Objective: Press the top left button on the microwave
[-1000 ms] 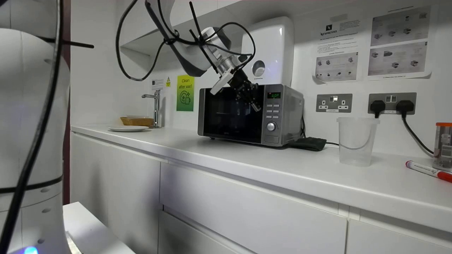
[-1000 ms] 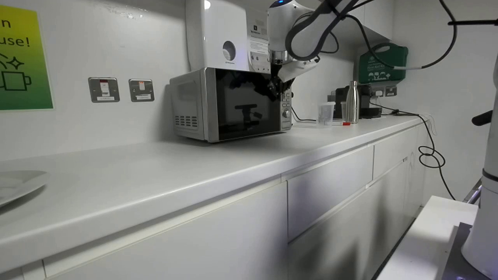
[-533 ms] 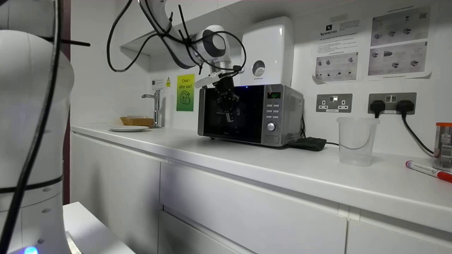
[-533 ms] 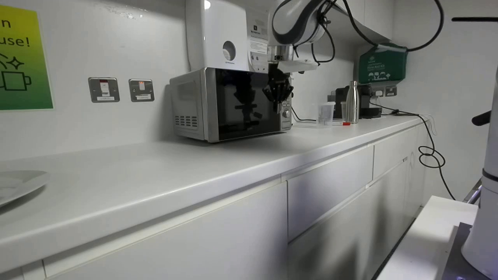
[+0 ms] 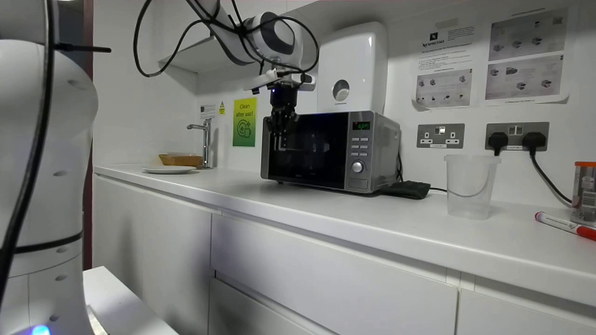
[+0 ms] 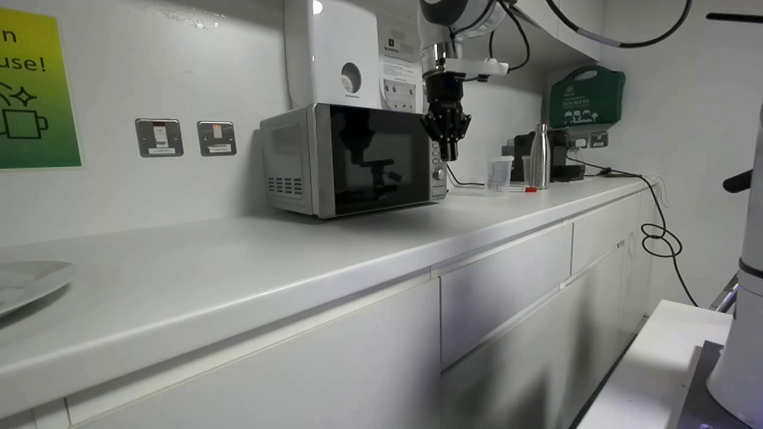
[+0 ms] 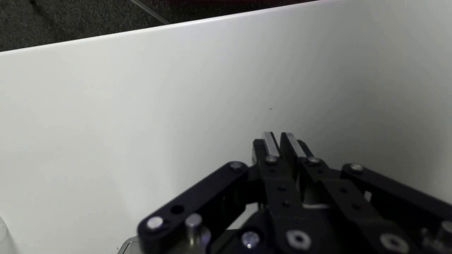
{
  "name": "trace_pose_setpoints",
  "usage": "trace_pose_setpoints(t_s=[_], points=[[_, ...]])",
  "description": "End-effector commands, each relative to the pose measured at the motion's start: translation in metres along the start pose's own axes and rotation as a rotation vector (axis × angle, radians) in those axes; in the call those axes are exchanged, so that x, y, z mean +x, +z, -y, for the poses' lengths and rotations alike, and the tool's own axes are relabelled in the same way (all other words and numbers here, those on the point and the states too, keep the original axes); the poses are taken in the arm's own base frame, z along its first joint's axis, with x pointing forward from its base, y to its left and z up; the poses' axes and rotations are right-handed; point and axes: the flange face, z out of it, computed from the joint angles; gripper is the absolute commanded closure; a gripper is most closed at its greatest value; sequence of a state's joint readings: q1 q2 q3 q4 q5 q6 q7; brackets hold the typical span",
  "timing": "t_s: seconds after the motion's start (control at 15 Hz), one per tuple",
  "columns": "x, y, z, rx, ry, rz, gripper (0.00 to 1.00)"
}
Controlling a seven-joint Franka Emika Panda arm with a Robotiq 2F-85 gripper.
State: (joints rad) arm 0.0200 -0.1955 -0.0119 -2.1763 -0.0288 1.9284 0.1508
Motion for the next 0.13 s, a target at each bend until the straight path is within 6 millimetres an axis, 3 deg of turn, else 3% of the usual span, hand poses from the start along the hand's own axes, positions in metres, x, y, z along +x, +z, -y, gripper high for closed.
trace_pose_setpoints(t_s=[0.0, 0.07], points=[[0.0008, 0.0015, 0.0001, -0.001, 0.000, 0.005, 0.75], [0.0011, 0.0028, 0.0002, -0.001, 0.000, 0.007, 0.74]])
